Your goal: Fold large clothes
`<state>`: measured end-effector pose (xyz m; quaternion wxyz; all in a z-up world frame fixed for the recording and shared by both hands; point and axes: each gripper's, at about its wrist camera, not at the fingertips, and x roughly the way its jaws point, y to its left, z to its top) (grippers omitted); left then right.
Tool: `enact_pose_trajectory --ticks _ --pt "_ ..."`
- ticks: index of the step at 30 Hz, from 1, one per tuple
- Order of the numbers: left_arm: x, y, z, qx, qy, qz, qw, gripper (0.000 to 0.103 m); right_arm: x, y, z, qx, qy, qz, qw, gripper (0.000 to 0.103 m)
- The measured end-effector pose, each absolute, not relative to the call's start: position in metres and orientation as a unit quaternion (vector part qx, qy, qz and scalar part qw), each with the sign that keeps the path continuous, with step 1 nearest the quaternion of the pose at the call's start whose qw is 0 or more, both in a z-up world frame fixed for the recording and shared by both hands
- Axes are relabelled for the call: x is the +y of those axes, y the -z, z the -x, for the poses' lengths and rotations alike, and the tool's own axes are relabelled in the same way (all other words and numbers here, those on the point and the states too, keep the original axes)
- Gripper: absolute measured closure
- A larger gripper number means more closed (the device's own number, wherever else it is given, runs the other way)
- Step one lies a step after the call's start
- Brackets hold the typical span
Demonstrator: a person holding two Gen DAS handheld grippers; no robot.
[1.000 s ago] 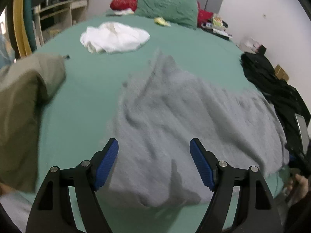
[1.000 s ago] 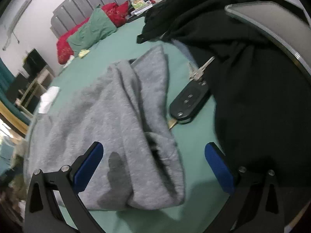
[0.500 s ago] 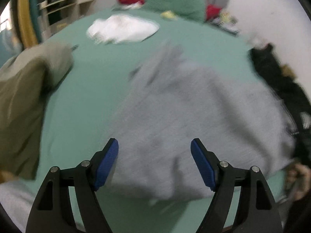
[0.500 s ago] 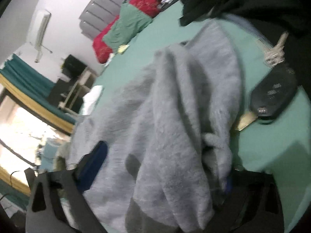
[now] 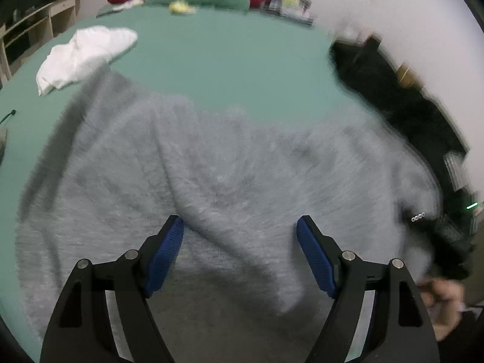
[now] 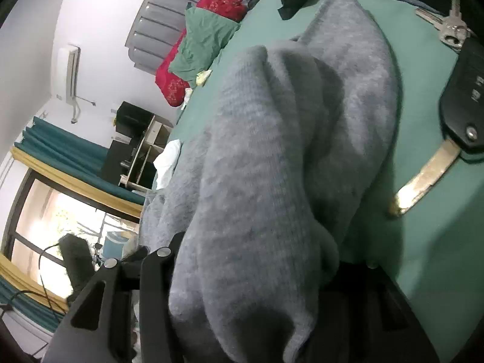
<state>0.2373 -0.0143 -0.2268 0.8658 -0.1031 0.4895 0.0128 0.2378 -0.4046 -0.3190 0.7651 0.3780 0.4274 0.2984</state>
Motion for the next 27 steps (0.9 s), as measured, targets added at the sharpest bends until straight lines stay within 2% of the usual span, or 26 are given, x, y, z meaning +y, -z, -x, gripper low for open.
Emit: enact_pose_trajectory --ticks 2,5,8,15,20,27 --pt "-0.019 0.237 -0.24 0.488 -0.021 0.086 0.868 0.021 -0.404 0.319 -0.241 0.425 -0.309 -0.386 0.758 0.057" --pt "-0.029 0.241 -0.244 0.483 -0.041 0.063 0.872 0.019 -0.402 0.316 -0.243 0.426 -0.319 -0.385 0.754 0.07" --pt "-0.031 0.244 -0.248 0.481 -0.047 0.071 0.872 0.017 -0.403 0.309 -0.244 0.419 -0.324 -0.378 0.759 0.075" --pt "-0.035 0.246 -0.25 0.481 -0.041 0.067 0.873 0.017 -0.393 0.274 -0.238 0.383 -0.341 -0.37 0.775 0.078" --pt "-0.027 0.239 -0.247 0.495 -0.016 0.075 0.865 0.017 -0.368 0.239 -0.232 0.367 -0.346 -0.322 0.801 0.079" --pt "0.03 0.211 -0.217 0.473 0.02 0.124 0.872 0.017 -0.309 0.202 -0.225 0.367 -0.335 -0.236 0.835 0.079"
